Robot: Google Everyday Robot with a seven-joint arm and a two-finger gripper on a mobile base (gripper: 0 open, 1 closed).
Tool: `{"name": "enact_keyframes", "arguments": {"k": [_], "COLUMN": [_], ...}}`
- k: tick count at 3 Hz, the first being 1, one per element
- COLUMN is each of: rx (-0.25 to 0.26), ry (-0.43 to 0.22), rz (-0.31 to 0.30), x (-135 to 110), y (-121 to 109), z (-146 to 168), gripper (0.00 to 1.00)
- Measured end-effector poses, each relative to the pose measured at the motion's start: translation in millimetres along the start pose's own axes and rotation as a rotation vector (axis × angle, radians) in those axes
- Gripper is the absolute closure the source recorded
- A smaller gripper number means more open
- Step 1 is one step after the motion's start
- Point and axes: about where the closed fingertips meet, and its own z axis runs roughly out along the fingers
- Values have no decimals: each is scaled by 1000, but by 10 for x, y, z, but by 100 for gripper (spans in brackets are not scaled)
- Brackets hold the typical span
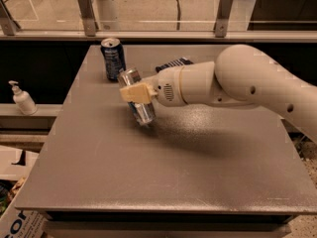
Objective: Place redbull can upright
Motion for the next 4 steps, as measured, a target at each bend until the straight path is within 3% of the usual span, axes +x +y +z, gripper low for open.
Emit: {"name": "enact_keyframes", "arguments": {"k": [1, 3, 4], "rx": [-32, -66, -55], "ry": [-182, -474, -566], "rz": [35, 44, 40], "x": [53, 41, 10], "y": [-74, -230, -361], "z": [-88, -421, -680], "gripper": [100, 100, 100]}}
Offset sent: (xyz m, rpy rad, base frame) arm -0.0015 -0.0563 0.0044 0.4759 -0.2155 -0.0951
